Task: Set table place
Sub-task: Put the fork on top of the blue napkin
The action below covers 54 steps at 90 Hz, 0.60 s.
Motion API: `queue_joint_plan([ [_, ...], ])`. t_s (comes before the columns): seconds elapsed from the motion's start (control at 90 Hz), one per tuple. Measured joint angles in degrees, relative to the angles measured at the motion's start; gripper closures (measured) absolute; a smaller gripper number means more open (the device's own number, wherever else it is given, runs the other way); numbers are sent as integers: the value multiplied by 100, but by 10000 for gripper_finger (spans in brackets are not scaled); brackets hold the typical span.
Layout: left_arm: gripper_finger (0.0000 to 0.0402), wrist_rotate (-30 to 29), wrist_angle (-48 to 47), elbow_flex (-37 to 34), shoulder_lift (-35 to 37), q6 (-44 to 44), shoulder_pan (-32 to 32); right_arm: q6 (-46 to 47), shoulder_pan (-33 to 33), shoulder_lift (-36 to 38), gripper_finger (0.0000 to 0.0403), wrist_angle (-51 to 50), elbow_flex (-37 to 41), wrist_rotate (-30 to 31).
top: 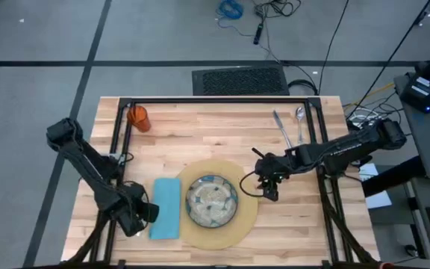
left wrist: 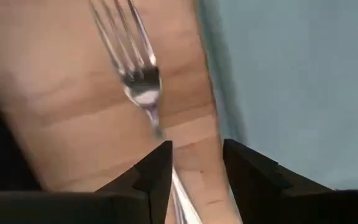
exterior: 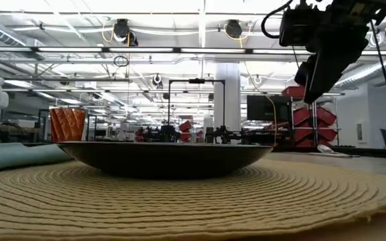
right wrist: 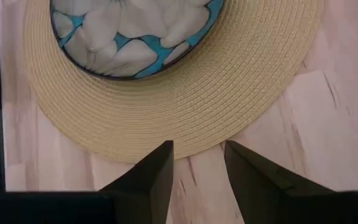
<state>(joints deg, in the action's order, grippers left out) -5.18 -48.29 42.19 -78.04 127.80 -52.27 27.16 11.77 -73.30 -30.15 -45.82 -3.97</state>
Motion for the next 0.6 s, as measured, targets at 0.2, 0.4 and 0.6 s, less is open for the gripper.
queue_joint_plan([
  [0.2, 272, 45, -162, -95, 2, 49, 2, 8, 73, 0, 268, 0, 0, -3],
  [0.4, 272, 292, -151, -132, -276, 66, -81, 61, 72, 0, 268, 62, 0, 75],
  [0.6, 272, 318, 190, -137, -533, 48, -111, 42, 72, -2, 268, 168, 0, 92],
])
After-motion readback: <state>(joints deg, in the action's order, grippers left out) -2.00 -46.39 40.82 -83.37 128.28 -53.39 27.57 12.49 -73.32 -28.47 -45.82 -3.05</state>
